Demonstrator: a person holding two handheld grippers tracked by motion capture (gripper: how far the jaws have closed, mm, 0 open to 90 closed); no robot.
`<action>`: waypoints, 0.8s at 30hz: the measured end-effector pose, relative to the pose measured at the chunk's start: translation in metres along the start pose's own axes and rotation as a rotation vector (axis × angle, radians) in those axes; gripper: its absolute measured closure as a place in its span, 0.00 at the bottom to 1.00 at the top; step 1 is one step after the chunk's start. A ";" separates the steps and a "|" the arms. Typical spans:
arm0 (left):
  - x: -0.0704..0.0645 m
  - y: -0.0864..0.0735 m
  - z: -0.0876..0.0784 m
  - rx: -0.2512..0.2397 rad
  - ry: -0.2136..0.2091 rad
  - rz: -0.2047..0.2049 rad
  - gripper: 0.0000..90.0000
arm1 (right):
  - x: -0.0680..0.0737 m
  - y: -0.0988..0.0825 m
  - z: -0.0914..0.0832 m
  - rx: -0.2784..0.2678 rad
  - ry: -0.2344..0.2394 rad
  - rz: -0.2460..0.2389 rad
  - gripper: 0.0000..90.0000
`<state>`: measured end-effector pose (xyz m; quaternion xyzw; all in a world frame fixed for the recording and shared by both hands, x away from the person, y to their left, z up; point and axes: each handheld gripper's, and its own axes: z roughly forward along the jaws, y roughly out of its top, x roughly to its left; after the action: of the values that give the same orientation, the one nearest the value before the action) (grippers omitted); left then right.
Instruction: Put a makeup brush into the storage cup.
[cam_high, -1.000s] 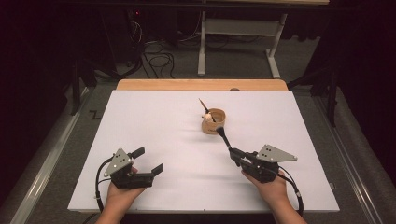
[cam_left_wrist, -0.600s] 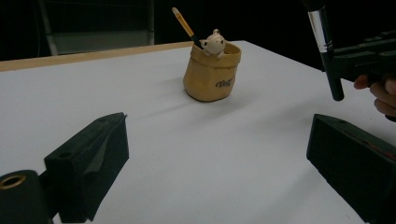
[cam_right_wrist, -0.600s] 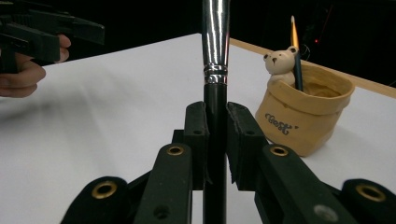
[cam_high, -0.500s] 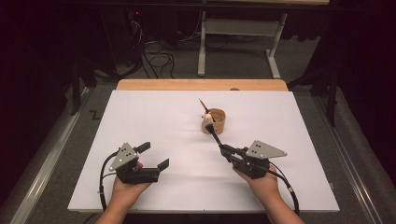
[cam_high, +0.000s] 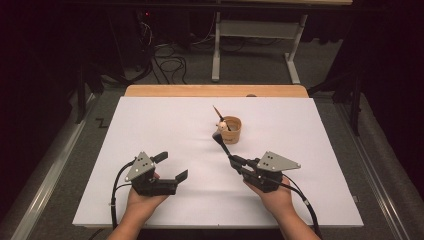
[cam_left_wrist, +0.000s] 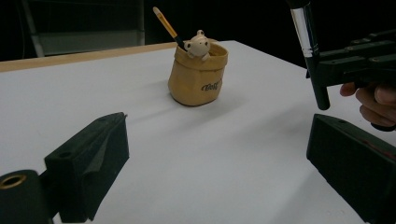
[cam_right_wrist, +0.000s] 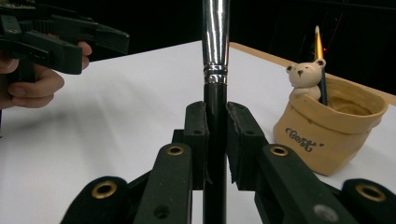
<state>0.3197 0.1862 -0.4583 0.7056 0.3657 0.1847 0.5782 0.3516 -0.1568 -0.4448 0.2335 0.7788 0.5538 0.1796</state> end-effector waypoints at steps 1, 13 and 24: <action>-0.001 0.000 0.001 -0.002 -0.003 -0.004 0.07 | 0.001 -0.001 0.001 -0.004 0.009 -0.002 0.90; -0.008 0.004 0.012 -0.005 -0.034 -0.017 0.09 | 0.016 -0.004 0.011 -0.016 0.037 -0.023 0.90; -0.015 0.008 0.023 -0.003 -0.063 -0.017 0.14 | 0.021 -0.005 0.016 -0.019 0.046 -0.030 0.90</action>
<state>0.3277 0.1588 -0.4543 0.7070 0.3529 0.1581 0.5921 0.3424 -0.1338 -0.4549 0.2075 0.7807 0.5638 0.1721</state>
